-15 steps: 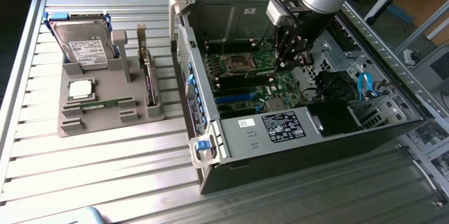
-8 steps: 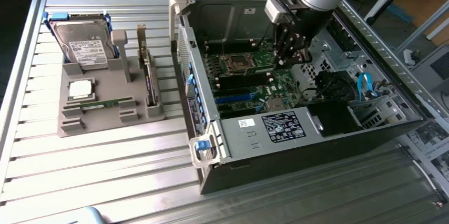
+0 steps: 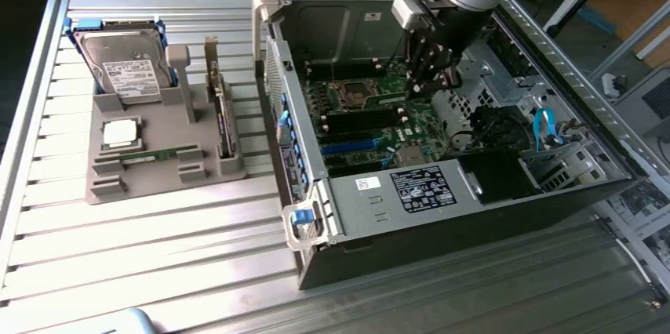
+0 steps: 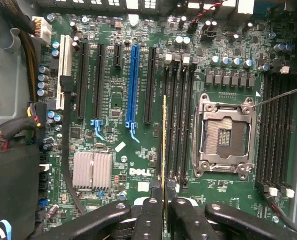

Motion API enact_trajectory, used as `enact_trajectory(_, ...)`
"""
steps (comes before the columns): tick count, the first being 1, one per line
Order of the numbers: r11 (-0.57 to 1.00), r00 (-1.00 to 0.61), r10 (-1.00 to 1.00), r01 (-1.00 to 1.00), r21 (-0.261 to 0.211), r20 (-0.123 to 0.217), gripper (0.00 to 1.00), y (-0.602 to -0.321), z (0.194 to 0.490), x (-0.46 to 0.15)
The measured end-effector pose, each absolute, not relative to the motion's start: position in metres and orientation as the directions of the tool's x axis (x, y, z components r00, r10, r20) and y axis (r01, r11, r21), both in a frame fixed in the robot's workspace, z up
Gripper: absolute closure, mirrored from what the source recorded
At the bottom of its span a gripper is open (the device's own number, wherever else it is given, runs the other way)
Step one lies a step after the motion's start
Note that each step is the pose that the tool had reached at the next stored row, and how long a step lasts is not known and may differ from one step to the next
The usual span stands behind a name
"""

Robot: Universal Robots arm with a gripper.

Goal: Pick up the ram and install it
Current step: 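Insert the ram into the slot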

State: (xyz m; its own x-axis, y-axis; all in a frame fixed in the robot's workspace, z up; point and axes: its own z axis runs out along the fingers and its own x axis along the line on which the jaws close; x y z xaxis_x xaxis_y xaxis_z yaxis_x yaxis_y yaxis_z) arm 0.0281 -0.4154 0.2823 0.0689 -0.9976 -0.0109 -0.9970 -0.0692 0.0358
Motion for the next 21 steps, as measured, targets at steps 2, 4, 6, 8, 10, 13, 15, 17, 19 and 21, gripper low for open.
enact_trajectory(2,-0.069,0.069,-0.998,-0.997,0.036,-0.011,0.87,-0.4143,0.2820,0.0281)
enact_trajectory(4,-0.069,0.069,-0.998,-0.997,0.036,-0.010,0.87,-0.4134,0.2818,0.0281)
enact_trajectory(6,-0.069,0.069,-0.998,-0.997,0.036,-0.009,0.87,-0.4126,0.2815,0.0281)
enact_trajectory(8,-0.069,0.069,-0.998,-0.997,0.036,-0.008,0.87,-0.4119,0.2812,0.0281)
enact_trajectory(10,-0.069,0.069,-0.998,-0.997,0.036,-0.006,0.87,-0.4104,0.2808,0.0281)
enact_trajectory(13,-0.069,0.069,-0.998,-0.997,0.036,-0.005,0.87,-0.4094,0.2804,0.0281)
enact_trajectory(15,-0.069,0.069,-0.998,-0.997,0.036,-0.004,0.87,-0.4087,0.2801,0.0281)
enact_trajectory(17,-0.069,0.069,-0.998,-0.997,0.036,-0.003,0.87,-0.4079,0.2798,0.0281)
enact_trajectory(19,-0.069,0.069,-0.998,-0.997,0.036,-0.001,0.87,-0.4069,0.2794,0.0280)
enact_trajectory(21,-0.069,0.069,-0.998,-0.997,0.037,0.000,0.87,-0.4061,0.2791,0.0281)
